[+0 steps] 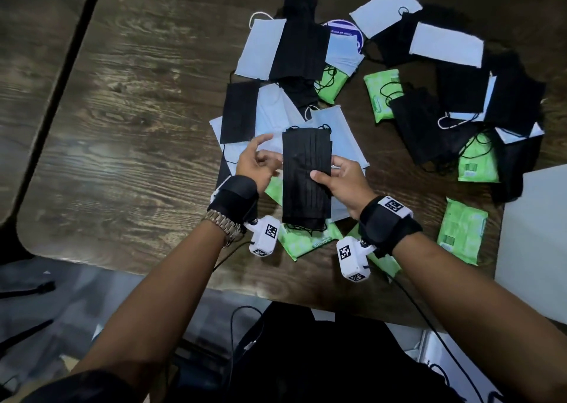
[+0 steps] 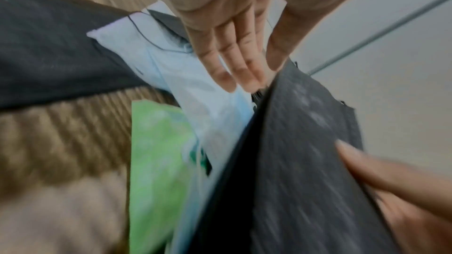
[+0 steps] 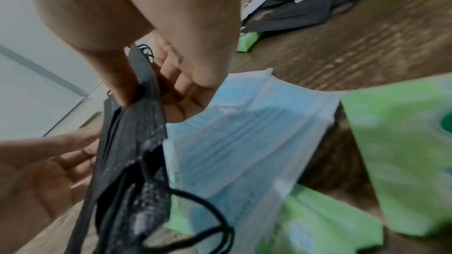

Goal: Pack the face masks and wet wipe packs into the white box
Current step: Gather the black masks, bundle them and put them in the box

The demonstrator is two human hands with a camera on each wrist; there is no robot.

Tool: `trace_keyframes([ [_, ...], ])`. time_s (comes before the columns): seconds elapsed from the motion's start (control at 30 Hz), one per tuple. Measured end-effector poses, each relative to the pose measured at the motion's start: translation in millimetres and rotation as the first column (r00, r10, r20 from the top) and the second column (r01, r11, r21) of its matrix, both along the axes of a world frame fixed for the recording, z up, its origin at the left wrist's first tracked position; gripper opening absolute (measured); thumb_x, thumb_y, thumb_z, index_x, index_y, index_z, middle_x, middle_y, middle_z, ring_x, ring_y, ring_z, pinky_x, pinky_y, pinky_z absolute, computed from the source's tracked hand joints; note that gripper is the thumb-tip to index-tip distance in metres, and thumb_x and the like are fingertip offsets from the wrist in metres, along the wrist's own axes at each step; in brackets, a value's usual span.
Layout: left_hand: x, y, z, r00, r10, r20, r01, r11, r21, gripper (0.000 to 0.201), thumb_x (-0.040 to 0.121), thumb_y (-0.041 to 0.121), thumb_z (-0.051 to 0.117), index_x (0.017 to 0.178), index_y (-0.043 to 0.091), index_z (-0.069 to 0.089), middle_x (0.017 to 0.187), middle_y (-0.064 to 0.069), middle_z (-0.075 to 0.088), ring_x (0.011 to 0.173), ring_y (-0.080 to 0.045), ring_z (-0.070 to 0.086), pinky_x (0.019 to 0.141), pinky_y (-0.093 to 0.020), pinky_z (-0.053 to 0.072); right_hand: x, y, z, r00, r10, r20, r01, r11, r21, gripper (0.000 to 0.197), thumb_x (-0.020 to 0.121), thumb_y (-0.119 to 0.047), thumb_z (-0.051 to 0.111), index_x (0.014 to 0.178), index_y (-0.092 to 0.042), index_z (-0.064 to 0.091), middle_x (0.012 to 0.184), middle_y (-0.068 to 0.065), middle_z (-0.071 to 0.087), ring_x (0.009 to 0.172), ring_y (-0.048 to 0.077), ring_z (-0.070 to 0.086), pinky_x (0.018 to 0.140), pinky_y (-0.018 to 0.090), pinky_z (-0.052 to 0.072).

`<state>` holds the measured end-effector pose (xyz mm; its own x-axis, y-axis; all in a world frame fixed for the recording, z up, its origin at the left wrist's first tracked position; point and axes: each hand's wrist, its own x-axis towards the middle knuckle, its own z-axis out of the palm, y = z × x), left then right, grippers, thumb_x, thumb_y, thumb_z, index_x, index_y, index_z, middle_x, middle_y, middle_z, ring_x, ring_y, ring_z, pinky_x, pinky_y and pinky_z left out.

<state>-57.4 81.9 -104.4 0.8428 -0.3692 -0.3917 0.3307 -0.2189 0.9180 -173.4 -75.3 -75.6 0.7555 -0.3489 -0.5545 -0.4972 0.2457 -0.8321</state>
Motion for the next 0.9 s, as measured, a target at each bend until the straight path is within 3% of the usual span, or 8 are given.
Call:
trace_keyframes([
  [0.1,50,1,-17,0.990,0.085,0.114,-0.110,0.964,0.243,0.027,0.087,-0.003,0.058,0.114,-0.001,0.057,0.082,0.000,0.057,0.070,-0.011,0.051,0.066,-0.020,0.045,21,0,7,1.000,0.010,0.006,-0.010,0.998,-0.055,0.019,0.091,-0.001,0.065,0.108,-0.010,0.067,0.099,0.011,0.075,0.084,0.016,0.073,0.073,0.030,0.060],
  [0.2,95,7,-31,0.965,-0.025,0.260,-0.124,0.832,0.541,0.035,0.087,0.021,0.065,0.117,0.006,0.058,0.113,-0.010,0.056,0.095,-0.022,0.057,0.091,-0.027,0.043,43,0,15,0.998,0.008,0.056,-0.006,0.999,-0.034,0.021,0.092,0.000,0.062,0.110,-0.011,0.065,0.103,0.013,0.074,0.087,0.018,0.073,0.076,0.030,0.060],
  [0.3,122,2,-40,0.954,0.010,0.301,-0.198,0.774,0.601,0.039,0.090,0.033,0.059,0.120,0.008,0.055,0.128,-0.017,0.044,0.113,-0.034,0.050,0.101,-0.035,0.038,60,-3,21,0.995,-0.002,0.098,0.002,1.000,0.002,0.027,0.093,0.003,0.061,0.119,-0.006,0.063,0.107,0.011,0.073,0.089,0.015,0.072,0.076,0.025,0.058],
  [0.43,140,-12,-46,0.972,-0.020,0.236,-0.160,0.678,0.717,0.048,0.084,0.035,0.067,0.122,0.010,0.049,0.135,-0.015,0.040,0.123,-0.034,0.041,0.104,-0.040,0.036,77,-8,24,0.994,0.011,0.104,-0.013,1.000,0.018,0.030,0.093,0.001,0.061,0.123,-0.005,0.062,0.110,0.009,0.073,0.094,0.016,0.072,0.080,0.028,0.058],
  [0.53,148,-16,-50,0.974,-0.037,0.224,-0.141,0.678,0.722,0.061,0.074,0.028,0.078,0.120,0.008,0.044,0.134,-0.013,0.040,0.120,-0.032,0.045,0.102,-0.041,0.040,84,-11,23,0.995,0.022,0.092,-0.024,1.000,0.019,0.031,0.092,0.001,0.062,0.122,-0.006,0.063,0.109,0.009,0.073,0.098,0.021,0.072,0.086,0.033,0.058],
  [0.63,159,-17,-51,0.984,0.073,0.161,-0.159,0.764,0.625,0.074,0.066,0.021,0.085,0.123,0.010,0.041,0.126,-0.010,0.049,0.112,-0.028,0.054,0.097,-0.036,0.047,87,-15,20,0.995,0.037,0.090,-0.040,0.999,0.027,0.029,0.093,0.001,0.062,0.121,-0.007,0.063,0.110,0.010,0.073,0.100,0.023,0.071,0.088,0.036,0.057],
  [0.7,162,-18,-48,0.988,0.139,0.067,-0.150,0.772,0.618,0.075,0.067,0.021,0.085,0.126,0.014,0.041,0.121,-0.010,0.056,0.107,-0.026,0.057,0.093,-0.033,0.049,89,-15,18,0.995,0.044,0.087,-0.047,0.998,0.038,0.029,0.093,0.001,0.061,0.122,-0.007,0.062,0.111,0.011,0.073,0.101,0.025,0.071,0.089,0.037,0.057],
  [0.9,153,-11,-40,0.991,0.066,0.112,-0.122,0.769,0.628,0.029,0.073,0.018,0.078,0.100,0.013,0.067,0.096,-0.006,0.069,0.090,-0.020,0.063,0.077,-0.022,0.049,96,-7,19,0.992,0.081,0.094,-0.086,0.995,0.050,0.030,0.093,0.002,0.061,0.122,-0.005,0.063,0.109,0.007,0.074,0.098,0.018,0.072,0.080,0.025,0.056],
])
